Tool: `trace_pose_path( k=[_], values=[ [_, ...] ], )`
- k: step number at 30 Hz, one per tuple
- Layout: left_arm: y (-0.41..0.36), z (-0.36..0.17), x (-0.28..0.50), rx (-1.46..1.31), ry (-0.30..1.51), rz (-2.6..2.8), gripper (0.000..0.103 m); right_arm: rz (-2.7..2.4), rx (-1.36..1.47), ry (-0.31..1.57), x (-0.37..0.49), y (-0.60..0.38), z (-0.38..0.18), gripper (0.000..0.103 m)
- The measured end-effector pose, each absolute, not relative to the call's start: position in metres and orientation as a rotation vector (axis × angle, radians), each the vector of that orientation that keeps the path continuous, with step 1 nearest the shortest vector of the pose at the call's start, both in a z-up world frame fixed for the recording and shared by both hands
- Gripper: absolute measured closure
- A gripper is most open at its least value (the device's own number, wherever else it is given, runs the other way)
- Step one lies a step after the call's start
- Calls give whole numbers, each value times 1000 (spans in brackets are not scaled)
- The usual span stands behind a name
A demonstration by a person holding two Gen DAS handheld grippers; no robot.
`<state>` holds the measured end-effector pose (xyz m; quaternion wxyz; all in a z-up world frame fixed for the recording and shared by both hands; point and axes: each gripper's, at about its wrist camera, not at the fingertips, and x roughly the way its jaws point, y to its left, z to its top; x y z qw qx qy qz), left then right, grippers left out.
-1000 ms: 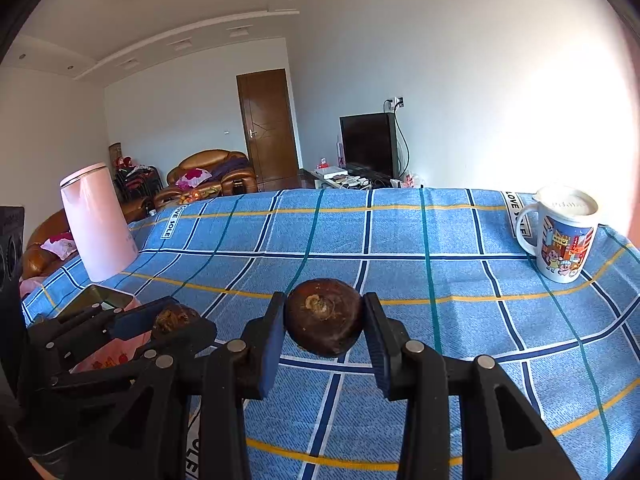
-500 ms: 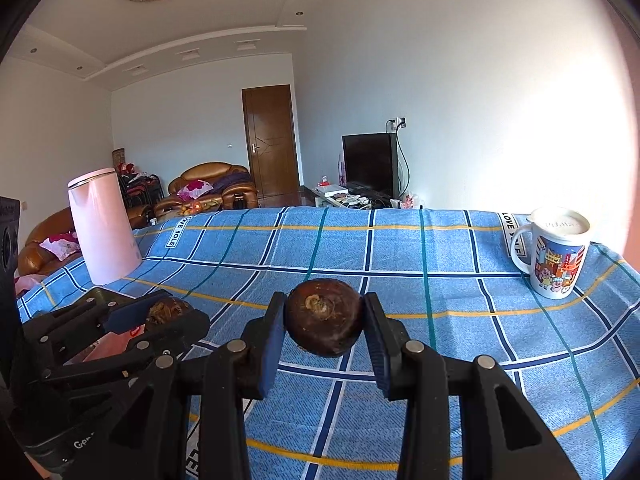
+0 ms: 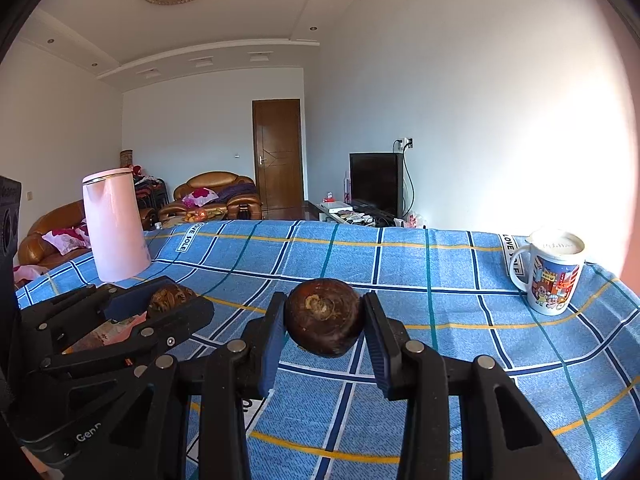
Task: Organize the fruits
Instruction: 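Lift both brown fruits and carry them toward the tin box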
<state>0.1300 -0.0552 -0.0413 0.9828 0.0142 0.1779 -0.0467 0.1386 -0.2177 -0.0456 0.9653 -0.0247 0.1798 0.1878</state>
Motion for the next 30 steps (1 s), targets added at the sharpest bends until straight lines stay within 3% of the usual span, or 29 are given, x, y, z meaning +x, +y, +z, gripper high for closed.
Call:
trace_pose_path(
  k=[30],
  values=[
    [4,-32,71,-21,344,-73,62,536,-33,426,119,-165,-44,63]
  ],
)
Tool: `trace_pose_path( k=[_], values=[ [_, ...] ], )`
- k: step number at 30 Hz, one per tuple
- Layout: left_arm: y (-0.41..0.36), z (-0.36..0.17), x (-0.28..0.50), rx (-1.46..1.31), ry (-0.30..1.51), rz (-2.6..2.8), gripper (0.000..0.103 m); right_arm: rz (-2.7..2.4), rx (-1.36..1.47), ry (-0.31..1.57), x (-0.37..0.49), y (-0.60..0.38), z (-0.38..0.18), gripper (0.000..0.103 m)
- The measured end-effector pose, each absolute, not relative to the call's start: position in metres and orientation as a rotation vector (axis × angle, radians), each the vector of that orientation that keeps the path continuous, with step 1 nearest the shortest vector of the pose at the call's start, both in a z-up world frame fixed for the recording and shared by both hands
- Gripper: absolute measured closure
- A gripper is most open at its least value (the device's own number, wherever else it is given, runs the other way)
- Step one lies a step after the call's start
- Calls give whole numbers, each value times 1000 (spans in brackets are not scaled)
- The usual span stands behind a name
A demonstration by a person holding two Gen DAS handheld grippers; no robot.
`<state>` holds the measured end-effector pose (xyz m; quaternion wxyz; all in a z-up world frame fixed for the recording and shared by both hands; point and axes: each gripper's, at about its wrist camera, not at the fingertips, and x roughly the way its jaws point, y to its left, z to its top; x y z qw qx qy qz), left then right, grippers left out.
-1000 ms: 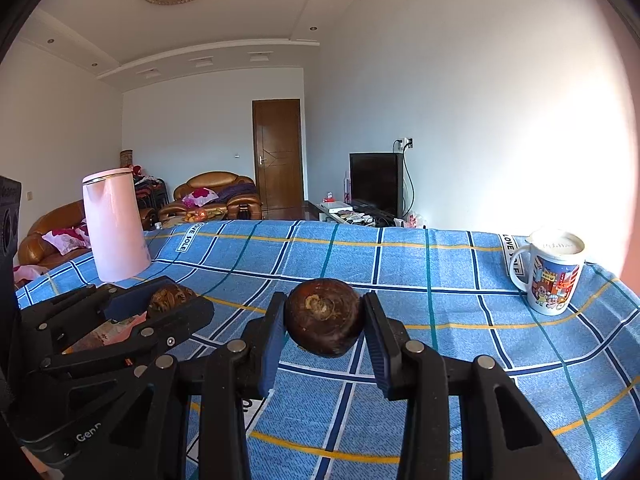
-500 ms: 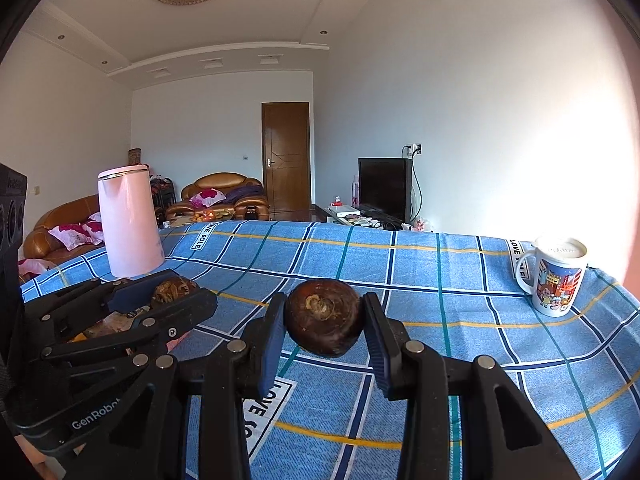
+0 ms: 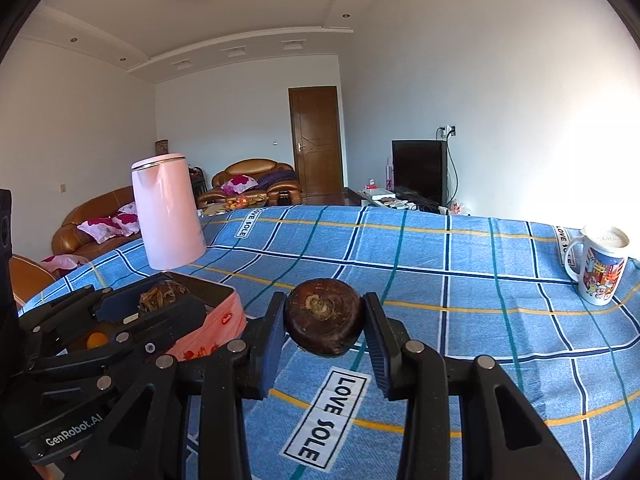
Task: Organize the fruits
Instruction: 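Lift both brown fruits and carry them toward the tin box, then lower both brown fruits into the tin box and open both tools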
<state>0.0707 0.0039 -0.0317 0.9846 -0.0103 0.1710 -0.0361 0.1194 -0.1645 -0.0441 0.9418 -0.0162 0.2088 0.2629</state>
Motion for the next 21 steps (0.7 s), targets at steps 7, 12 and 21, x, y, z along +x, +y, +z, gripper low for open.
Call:
trace_pose_path(
  k=[7,12,21],
  values=[
    [30,-26,57,-32,350,-20,62,601,-47,425,115,-138,-34,63],
    [55,-23,51,-55,354,18,62,640,-74,424,115,-116,-29,63],
    [108,-21,54,-111,385,112,62,703,-106,427,117,-78,-24,63]
  ],
)
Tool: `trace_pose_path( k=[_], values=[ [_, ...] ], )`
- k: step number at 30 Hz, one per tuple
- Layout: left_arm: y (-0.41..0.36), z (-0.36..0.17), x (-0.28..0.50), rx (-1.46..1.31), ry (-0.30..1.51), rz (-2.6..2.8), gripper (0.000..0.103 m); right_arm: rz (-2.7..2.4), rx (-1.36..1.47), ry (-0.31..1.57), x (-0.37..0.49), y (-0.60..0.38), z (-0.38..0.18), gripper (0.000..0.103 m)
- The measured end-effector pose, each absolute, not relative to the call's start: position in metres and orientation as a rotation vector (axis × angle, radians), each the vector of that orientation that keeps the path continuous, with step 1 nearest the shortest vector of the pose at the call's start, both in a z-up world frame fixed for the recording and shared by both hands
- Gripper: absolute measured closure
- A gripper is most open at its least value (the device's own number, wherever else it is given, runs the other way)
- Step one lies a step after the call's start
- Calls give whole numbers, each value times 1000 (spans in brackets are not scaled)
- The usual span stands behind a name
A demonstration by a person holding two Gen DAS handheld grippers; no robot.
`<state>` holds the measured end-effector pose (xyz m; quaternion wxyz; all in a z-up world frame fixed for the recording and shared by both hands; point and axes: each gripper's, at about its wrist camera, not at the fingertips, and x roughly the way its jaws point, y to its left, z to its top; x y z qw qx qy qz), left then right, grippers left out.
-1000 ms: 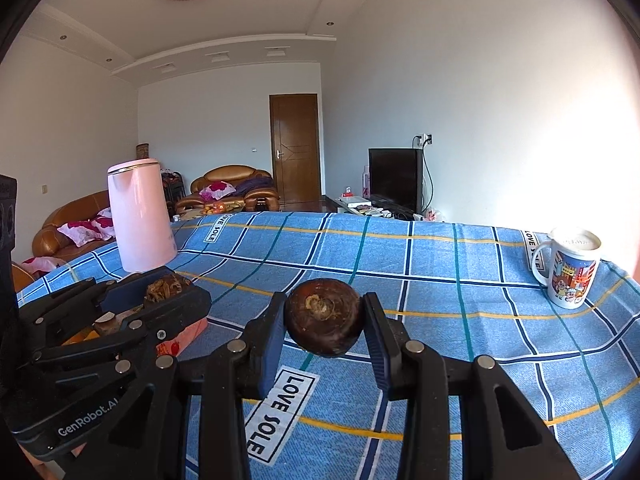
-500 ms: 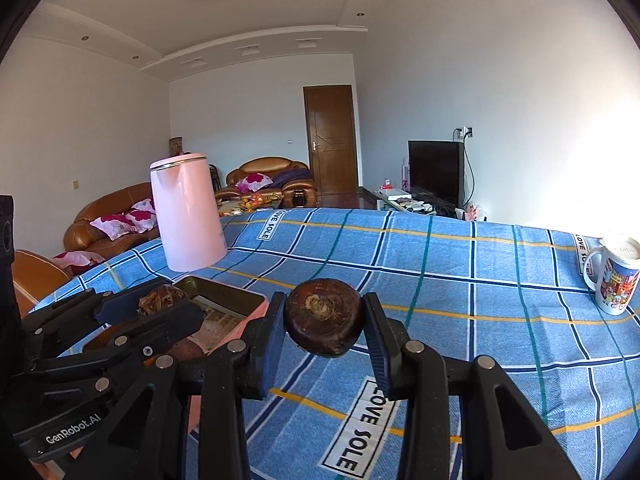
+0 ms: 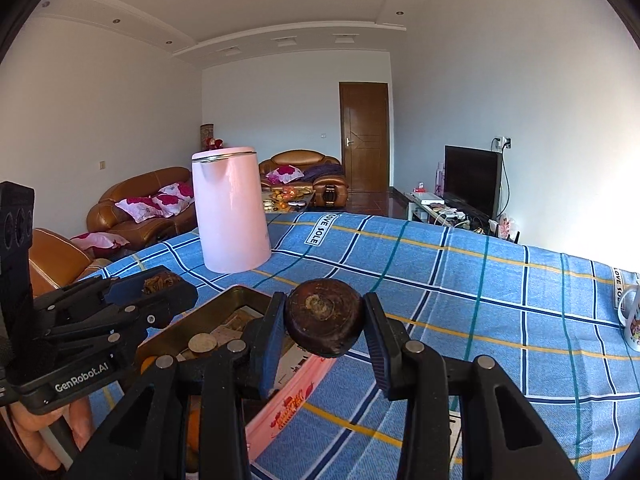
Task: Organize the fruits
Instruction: 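Lower both brown fruits into the tin box and open both tools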
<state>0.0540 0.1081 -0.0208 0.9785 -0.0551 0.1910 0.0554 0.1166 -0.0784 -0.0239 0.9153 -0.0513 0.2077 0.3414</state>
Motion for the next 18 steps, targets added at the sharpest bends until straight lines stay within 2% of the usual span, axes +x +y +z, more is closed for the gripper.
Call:
trace_pose_path(
  k=[18],
  values=[
    [135,-41,81,-122,524,133,62,758,-152,565,141,-21,-45,63]
  ],
)
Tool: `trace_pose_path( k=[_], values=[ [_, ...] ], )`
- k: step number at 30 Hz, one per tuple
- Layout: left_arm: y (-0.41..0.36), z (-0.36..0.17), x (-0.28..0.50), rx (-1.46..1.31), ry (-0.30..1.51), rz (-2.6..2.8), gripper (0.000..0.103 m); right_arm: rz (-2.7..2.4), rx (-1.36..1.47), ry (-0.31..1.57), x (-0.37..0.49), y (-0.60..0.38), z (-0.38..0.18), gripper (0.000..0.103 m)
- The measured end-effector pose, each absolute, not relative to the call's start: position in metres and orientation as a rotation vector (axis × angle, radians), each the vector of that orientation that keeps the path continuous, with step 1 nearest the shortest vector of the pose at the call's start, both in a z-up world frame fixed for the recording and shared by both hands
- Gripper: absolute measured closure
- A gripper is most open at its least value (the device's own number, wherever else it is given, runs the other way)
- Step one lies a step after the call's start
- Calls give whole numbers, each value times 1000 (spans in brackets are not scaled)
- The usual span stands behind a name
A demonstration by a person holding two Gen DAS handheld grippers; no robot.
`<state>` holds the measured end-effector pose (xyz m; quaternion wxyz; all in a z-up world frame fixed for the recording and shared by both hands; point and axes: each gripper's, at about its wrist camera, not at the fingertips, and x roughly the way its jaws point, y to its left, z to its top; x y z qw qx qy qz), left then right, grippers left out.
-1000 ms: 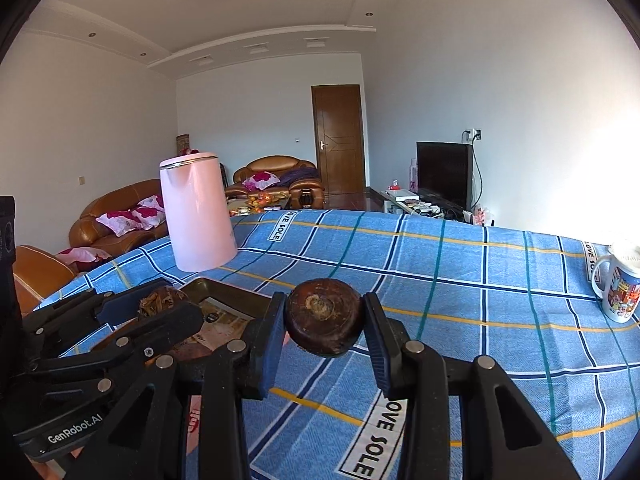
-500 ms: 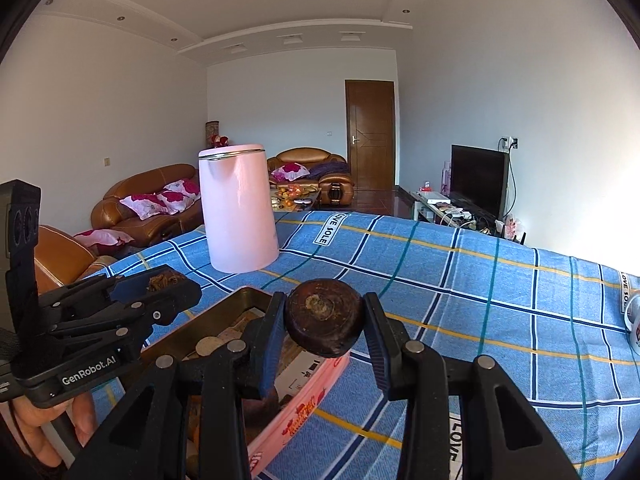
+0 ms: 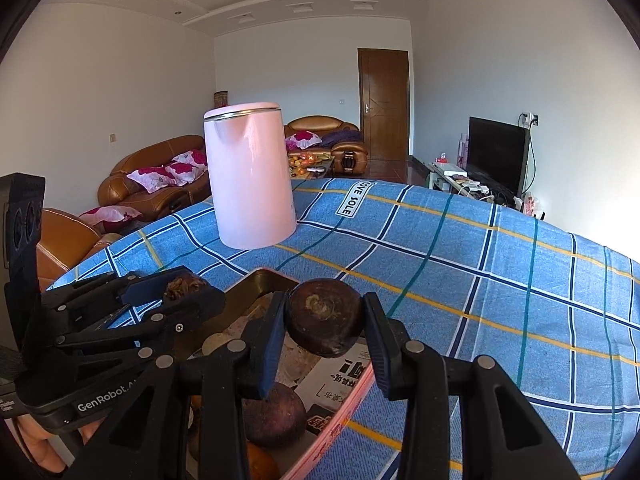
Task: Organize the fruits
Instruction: 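Lower both brown fruits into the tin box and open both tools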
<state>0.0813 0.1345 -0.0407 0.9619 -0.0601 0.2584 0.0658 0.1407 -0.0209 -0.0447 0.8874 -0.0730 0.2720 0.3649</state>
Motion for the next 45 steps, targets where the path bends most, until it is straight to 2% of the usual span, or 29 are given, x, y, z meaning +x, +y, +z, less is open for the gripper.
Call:
trace_pose_path(
  k=[24,45],
  values=[
    [135,-61,93,-94,625,118,62,739,-241,752,156,7,-81,63],
    [139,-64,90,-87,638,126,59,767,-231,788,154,10,-86,62]
  ],
)
